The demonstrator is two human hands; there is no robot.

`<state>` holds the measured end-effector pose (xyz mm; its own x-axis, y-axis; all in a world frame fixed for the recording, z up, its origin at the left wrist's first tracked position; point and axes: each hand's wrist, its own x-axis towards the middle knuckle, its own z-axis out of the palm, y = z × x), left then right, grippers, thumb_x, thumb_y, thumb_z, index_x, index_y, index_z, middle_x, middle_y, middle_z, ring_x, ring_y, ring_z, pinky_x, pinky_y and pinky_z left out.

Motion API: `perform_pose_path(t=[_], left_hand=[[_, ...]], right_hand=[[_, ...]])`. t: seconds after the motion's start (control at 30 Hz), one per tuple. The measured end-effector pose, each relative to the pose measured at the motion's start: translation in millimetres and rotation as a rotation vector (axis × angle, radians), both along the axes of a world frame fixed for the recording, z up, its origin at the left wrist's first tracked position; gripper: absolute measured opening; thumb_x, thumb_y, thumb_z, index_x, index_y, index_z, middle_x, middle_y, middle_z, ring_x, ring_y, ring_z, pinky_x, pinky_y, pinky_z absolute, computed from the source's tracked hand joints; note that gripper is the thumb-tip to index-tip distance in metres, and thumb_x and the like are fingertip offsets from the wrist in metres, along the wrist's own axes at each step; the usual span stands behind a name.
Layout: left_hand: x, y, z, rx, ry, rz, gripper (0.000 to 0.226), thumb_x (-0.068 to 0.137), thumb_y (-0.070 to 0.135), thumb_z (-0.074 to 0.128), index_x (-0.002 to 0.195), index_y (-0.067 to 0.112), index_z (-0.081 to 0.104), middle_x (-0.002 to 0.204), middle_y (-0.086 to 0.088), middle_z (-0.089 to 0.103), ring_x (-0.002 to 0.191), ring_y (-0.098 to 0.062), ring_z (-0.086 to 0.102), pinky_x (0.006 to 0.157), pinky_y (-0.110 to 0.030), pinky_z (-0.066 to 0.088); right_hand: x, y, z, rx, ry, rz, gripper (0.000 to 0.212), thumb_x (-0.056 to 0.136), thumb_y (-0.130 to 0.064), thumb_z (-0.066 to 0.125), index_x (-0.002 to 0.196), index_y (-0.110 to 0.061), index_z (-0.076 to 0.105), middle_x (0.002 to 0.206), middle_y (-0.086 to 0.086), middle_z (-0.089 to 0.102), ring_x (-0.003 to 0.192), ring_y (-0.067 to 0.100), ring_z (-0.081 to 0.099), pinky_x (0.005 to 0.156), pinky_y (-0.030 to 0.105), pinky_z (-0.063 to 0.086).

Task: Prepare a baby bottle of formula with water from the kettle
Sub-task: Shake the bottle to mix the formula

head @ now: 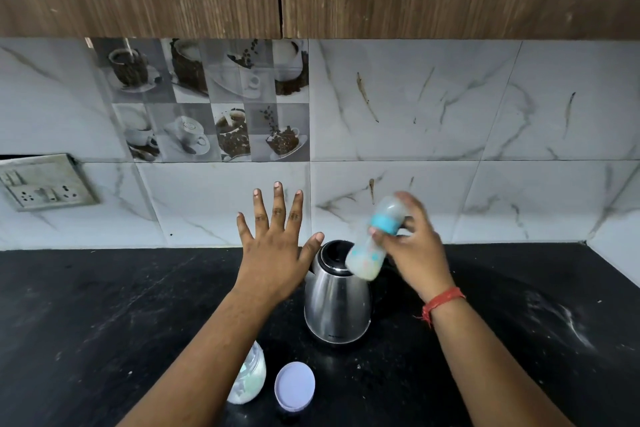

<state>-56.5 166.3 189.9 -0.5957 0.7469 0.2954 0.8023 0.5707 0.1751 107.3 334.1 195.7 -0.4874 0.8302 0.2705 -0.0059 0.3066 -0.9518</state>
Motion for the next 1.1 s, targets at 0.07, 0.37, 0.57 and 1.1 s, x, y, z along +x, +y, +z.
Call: perform_pose_path(t=[0.07, 0.37, 0.57, 1.1], left_hand=[[0.4, 0.4, 0.8, -0.003, 0.002, 0.003, 0.082, 0.087, 0.075, -0.011, 0.156, 0.036, -0.03, 0.161, -0.001, -0.043, 0.148, -0.033, -0.04, 0.121, -0.062, -0.014], [3.1, 3.6, 1.6, 0.007, -0.006, -0.015, 0.081, 0.088, 0.075, -0.008, 0.156, 0.037, -0.03, 0.161, 0.0, -0.044, 0.147, -0.032, -0.042, 0.122, -0.064, -0.014], [3.0, 2.4, 5.0, 0.035, -0.008, -0.021, 0.082, 0.088, 0.076, -0.007, 0.157, 0.037, -0.026, 0.163, 0.0, -0.04, 0.148, -0.031, -0.041, 0.122, -0.064, -0.013], [0.8, -0.3, 3.5, 0.03, -0.013, -0.012, 0.083, 0.088, 0.075, -0.007, 0.158, 0.036, -0.025, 0.163, 0.0, -0.04, 0.149, -0.032, -0.039, 0.122, -0.064, -0.013]], right_hand=[[7.6, 2.4, 13.4, -0.156, 0.377, -0.179, 0.06, 0.089, -0.02, 0.077, 0.135, -0.04, 0.043, 0.117, 0.001, 0.066, 0.101, 0.013, 0.071, 0.08, 0.036, 0.063], [5.4, -2.5, 28.4, -0.053, 0.406, -0.202, 0.061, 0.091, -0.021, 0.075, 0.137, -0.038, 0.04, 0.115, -0.007, 0.066, 0.096, 0.005, 0.072, 0.081, 0.037, 0.062], [-6.6, -14.4, 3.5, 0.061, -0.034, -0.014, 0.066, 0.086, -0.024, 0.079, 0.138, -0.044, 0.043, 0.116, 0.001, 0.068, 0.092, 0.001, 0.068, 0.081, 0.027, 0.059], [-0.5, -7.7, 10.6, 0.093, 0.107, -0.064, 0.069, 0.092, -0.025, 0.074, 0.148, -0.033, 0.034, 0.119, -0.001, 0.068, 0.088, 0.0, 0.069, 0.08, 0.013, 0.055]])
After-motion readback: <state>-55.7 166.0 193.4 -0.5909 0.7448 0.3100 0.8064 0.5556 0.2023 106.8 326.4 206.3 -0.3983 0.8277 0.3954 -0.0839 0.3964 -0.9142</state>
